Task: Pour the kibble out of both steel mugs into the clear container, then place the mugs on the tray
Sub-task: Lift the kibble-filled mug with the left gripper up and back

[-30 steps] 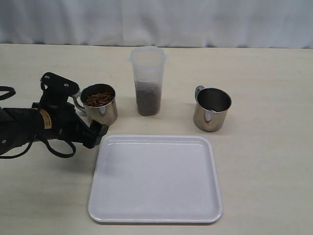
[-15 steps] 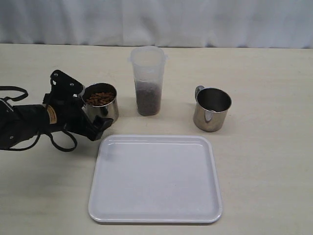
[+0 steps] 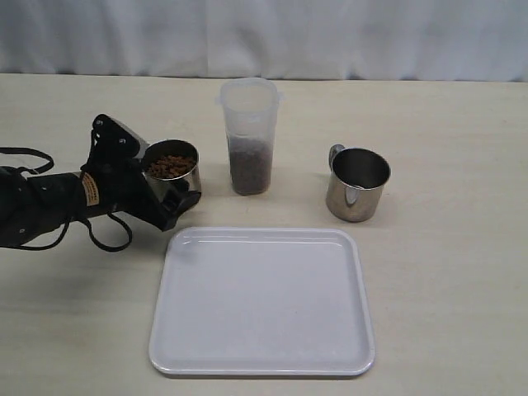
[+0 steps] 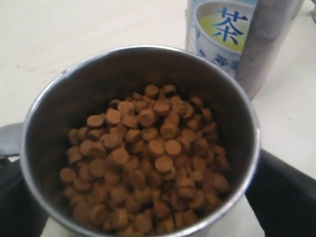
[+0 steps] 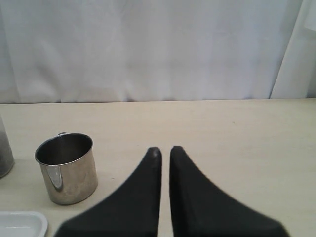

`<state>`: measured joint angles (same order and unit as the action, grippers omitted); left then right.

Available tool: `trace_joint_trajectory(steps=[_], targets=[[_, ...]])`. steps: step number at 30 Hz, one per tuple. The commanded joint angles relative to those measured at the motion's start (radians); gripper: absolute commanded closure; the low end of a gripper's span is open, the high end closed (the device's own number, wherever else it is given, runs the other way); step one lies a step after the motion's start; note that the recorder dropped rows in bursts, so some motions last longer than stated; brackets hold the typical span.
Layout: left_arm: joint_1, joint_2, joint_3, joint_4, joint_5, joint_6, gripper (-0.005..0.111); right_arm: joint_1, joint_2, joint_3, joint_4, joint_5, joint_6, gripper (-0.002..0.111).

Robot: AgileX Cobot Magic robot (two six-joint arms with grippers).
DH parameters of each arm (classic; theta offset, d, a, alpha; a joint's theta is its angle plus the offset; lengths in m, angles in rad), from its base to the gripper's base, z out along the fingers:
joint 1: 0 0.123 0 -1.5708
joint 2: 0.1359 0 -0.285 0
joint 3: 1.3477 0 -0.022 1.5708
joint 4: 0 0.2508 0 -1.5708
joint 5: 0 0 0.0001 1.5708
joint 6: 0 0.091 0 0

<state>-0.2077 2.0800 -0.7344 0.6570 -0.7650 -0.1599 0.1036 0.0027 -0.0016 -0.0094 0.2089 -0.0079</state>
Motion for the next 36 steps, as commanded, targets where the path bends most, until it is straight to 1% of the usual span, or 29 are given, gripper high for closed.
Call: trace_joint_trajectory(steps=[1,6,8,10,11,13,14,16,18,21,25,27,28,31,33,36], targets=[[0.002,0.04,-0.05,0.039,-0.022,-0.002,0.037,0.003,-0.003,0.002,0.002,0.001,0.001,0.104],[0.002,0.074,-0.094,0.049,-0.029,0.0,0.038,0.003,-0.003,0.002,0.002,0.001,0.001,0.104],[0.002,0.074,-0.098,0.035,-0.022,0.0,0.058,0.003,-0.003,0.002,0.002,0.001,0.001,0.104],[0.019,0.065,-0.098,0.03,0.009,0.006,0.098,0.003,-0.003,0.002,0.002,0.001,0.001,0.104],[0.026,0.051,-0.098,0.03,0.038,0.006,0.106,0.003,-0.003,0.002,0.002,0.001,0.001,0.104],[0.044,-0.018,-0.094,0.028,0.156,0.002,0.107,0.003,-0.003,0.002,0.002,0.001,0.001,0.104],[0.044,-0.079,-0.094,0.01,0.257,0.002,0.107,0.003,-0.003,0.002,0.002,0.001,0.001,0.104],[0.044,-0.182,-0.094,-0.013,0.372,0.002,0.107,0.003,-0.003,0.002,0.002,0.001,0.001,0.104],[0.044,-0.289,-0.094,-0.077,0.44,0.014,0.107,0.003,-0.003,0.002,0.002,0.001,0.001,0.104],[0.032,-0.381,-0.094,-0.109,0.513,0.056,0.107,0.003,-0.003,0.002,0.002,0.001,0.001,0.104],[-0.004,-0.471,-0.094,-0.192,0.579,0.13,0.107,0.003,-0.003,0.002,0.002,0.001,0.001,0.104],[-0.029,-0.505,-0.094,-0.266,0.596,0.181,0.107,0.003,-0.003,0.002,0.002,0.001,0.001,0.104],[-0.036,-0.515,-0.094,-0.303,0.6,0.222,0.107,0.003,-0.003,0.002,0.002,0.001,0.001,0.104],[-0.064,-0.535,-0.101,-0.474,0.636,0.385,0.107,0.003,-0.003,0.002,0.002,0.001,0.001,0.104],[-0.086,-0.539,-0.103,-0.544,0.639,0.467,0.107,0.003,-0.003,0.002,0.002,0.001,0.001,0.104],[-0.096,-0.539,-0.103,-0.6,0.584,0.454,0.107,0.003,-0.003,0.002,0.002,0.001,0.001,0.104]])
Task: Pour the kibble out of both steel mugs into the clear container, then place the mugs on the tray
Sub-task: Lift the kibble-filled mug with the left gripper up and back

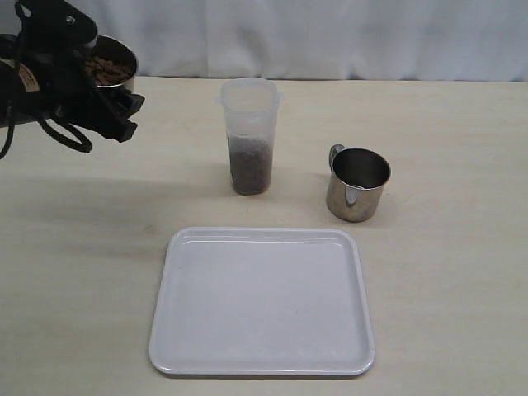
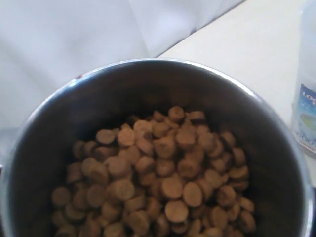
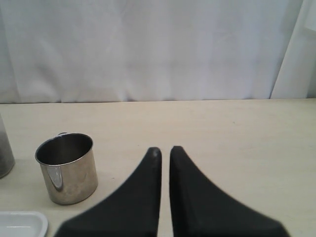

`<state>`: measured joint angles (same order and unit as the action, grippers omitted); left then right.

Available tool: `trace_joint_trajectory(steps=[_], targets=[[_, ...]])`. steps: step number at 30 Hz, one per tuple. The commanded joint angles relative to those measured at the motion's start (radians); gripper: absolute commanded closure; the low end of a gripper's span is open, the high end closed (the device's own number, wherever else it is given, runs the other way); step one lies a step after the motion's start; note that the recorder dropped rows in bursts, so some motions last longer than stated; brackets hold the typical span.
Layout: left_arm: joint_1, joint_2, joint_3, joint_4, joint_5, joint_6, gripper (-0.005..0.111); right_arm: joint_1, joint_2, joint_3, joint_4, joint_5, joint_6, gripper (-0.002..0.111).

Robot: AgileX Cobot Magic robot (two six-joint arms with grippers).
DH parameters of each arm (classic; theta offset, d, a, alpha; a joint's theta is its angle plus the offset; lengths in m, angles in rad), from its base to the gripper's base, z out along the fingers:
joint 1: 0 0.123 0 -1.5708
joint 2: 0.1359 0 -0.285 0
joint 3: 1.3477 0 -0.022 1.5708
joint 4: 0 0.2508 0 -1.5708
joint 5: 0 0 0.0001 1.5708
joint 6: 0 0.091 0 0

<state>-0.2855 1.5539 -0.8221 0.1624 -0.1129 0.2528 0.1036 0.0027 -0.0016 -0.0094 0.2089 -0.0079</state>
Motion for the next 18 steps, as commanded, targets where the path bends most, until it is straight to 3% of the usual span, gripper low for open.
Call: trace_joint_trajectory(steps=[1,7,11,15,17,18], targets=[[-0.018,-0.012,-0.016,-0.108,-0.082,0.002,0.107,0.003,-0.003,0.002,0.002,0.001,0.001,0.104],[-0.018,-0.012,-0.016,0.025,-0.103,-0.275,0.107,0.003,-0.003,0.002,0.002,0.001,0.001,0.104],[-0.015,-0.01,-0.016,0.385,-0.156,-0.653,0.107,0.003,-0.003,0.002,0.002,0.001,0.001,0.104],[0.079,0.02,-0.02,0.922,-0.426,-1.177,0.107,0.003,-0.003,0.002,0.002,0.001,0.001,0.104],[0.128,0.023,-0.02,0.998,-0.444,-1.209,0.107,0.003,-0.003,0.002,0.002,0.001,0.001,0.104],[0.135,0.023,-0.02,1.014,-0.374,-1.209,0.107,0.003,-0.003,0.002,0.002,0.001,0.001,0.104]])
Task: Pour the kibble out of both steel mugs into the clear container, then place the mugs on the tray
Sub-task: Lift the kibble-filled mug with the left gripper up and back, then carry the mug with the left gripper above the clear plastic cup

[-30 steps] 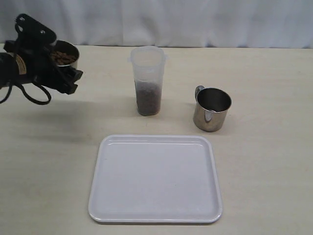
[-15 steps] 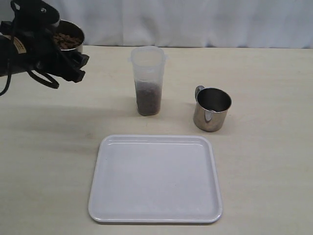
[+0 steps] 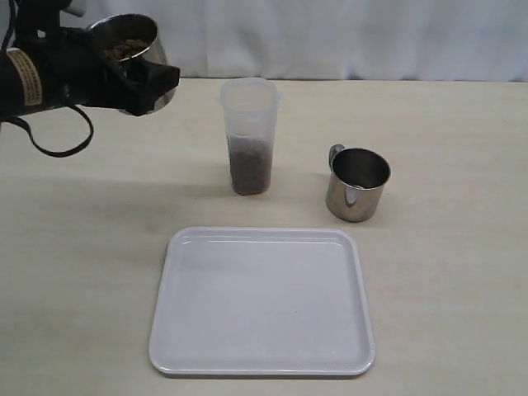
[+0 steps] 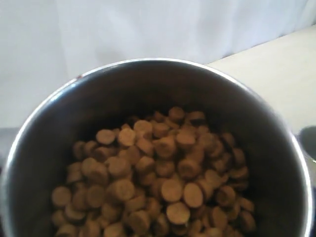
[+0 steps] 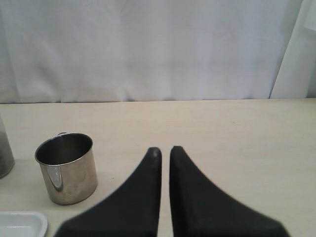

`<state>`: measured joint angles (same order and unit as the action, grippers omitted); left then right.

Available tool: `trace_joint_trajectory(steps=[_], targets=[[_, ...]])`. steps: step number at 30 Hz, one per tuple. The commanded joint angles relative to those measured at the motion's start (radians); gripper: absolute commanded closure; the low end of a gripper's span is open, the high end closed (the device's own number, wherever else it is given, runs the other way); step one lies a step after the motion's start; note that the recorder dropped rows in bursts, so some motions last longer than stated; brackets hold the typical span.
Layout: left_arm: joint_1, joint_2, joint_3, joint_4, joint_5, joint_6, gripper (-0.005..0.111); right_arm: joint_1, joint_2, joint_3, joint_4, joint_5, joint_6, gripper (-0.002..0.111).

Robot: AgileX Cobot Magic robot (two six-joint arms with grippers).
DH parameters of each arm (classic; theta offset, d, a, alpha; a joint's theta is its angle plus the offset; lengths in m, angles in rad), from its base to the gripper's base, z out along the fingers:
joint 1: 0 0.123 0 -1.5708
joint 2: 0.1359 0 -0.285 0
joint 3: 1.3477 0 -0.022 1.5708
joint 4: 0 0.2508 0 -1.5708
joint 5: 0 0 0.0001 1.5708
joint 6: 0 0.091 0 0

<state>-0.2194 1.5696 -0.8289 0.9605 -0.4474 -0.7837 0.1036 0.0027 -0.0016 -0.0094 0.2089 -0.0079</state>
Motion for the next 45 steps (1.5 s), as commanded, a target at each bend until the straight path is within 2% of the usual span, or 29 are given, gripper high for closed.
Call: trace_joint_trajectory(steps=[1,7,10,13,15,19,22,24,29,33,36,40,45], targets=[[0.066,0.005,-0.013,0.222,0.029,-0.17,0.107,0.003,-0.003,0.002,0.002,0.001,0.001,0.104],[-0.016,-0.003,-0.039,0.226,0.408,-0.065,0.107,0.003,-0.003,0.002,0.002,0.001,0.001,0.104],[-0.1,-0.003,-0.074,0.268,0.592,-0.048,0.107,0.003,-0.003,0.002,0.002,0.001,0.001,0.104],[-0.176,-0.001,-0.104,0.378,0.728,-0.117,0.107,0.003,-0.003,0.002,0.002,0.001,0.001,0.104],[-0.225,-0.001,-0.116,0.499,0.814,-0.219,0.107,0.003,-0.003,0.002,0.002,0.001,0.001,0.104],[-0.331,0.023,-0.116,0.705,1.083,-0.376,0.107,0.003,-0.003,0.002,0.002,0.001,0.001,0.104],[-0.376,0.04,-0.122,0.731,1.063,-0.376,0.107,0.003,-0.003,0.002,0.002,0.001,0.001,0.104],[-0.376,0.05,-0.14,0.728,1.012,-0.378,0.107,0.003,-0.003,0.002,0.002,0.001,0.001,0.104],[-0.378,0.09,-0.206,0.728,1.006,-0.372,0.107,0.003,-0.003,0.002,0.002,0.001,0.001,0.104],[-0.405,0.134,-0.246,0.731,1.042,-0.31,0.107,0.003,-0.003,0.002,0.002,0.001,0.001,0.104],[-0.428,0.169,-0.283,0.743,1.105,-0.308,0.107,0.003,-0.003,0.002,0.002,0.001,0.001,0.104],[-0.457,0.21,-0.303,0.782,1.12,-0.308,0.107,0.003,-0.003,0.002,0.002,0.001,0.001,0.104],[-0.457,0.218,-0.303,0.784,1.132,-0.315,0.107,0.003,-0.003,0.002,0.002,0.001,0.001,0.104]])
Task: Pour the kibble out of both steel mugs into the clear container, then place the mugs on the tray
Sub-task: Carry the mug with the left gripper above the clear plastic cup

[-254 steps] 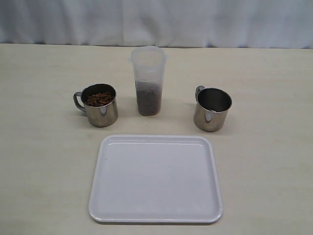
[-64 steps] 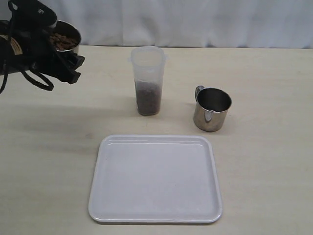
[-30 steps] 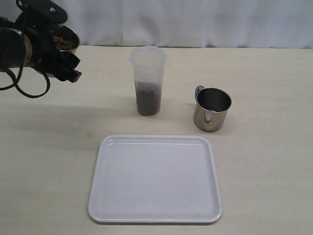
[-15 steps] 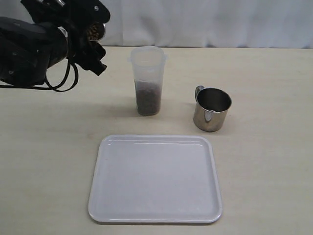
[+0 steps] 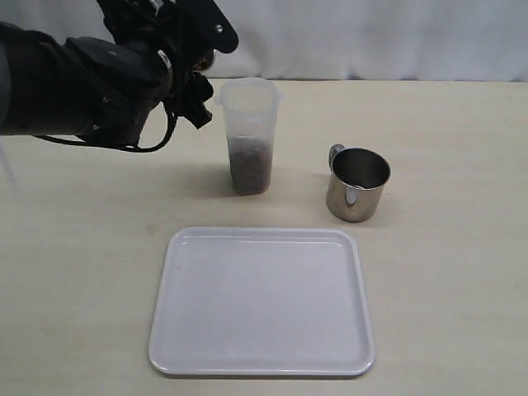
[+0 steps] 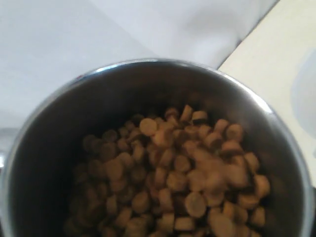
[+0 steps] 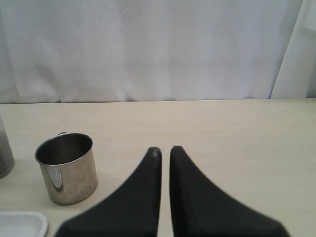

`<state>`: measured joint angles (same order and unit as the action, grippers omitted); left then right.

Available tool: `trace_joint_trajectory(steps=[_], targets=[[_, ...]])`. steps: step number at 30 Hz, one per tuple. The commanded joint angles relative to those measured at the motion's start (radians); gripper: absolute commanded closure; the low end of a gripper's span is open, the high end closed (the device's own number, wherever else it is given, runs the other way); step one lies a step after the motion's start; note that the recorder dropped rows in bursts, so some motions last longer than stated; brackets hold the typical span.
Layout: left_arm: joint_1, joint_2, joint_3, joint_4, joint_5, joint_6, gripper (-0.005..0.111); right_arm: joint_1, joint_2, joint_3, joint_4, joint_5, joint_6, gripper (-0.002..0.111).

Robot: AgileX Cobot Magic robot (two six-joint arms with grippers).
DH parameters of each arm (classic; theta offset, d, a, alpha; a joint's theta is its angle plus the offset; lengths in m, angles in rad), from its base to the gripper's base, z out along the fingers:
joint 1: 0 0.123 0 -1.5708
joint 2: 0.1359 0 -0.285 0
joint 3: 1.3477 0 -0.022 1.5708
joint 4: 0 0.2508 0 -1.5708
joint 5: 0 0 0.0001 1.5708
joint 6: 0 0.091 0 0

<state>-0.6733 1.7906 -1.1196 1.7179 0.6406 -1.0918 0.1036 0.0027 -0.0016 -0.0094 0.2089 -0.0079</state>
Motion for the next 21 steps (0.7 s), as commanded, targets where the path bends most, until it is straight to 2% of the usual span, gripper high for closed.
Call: trace_joint_trajectory(steps=[1,13,18,21], targets=[[-0.003,-0.003,-0.013,0.026,0.047,-0.007,0.107,0.003,-0.003,0.002,0.002,0.001,0.001,0.104],[-0.003,-0.003,-0.054,0.026,-0.015,0.038,0.107,0.003,-0.003,0.002,0.002,0.001,0.001,0.104],[-0.003,-0.003,-0.086,0.026,-0.059,0.122,0.107,0.003,-0.003,0.002,0.002,0.001,0.001,0.104],[-0.003,-0.003,-0.093,0.026,-0.09,0.231,0.107,0.003,-0.003,0.002,0.002,0.001,0.001,0.104]])
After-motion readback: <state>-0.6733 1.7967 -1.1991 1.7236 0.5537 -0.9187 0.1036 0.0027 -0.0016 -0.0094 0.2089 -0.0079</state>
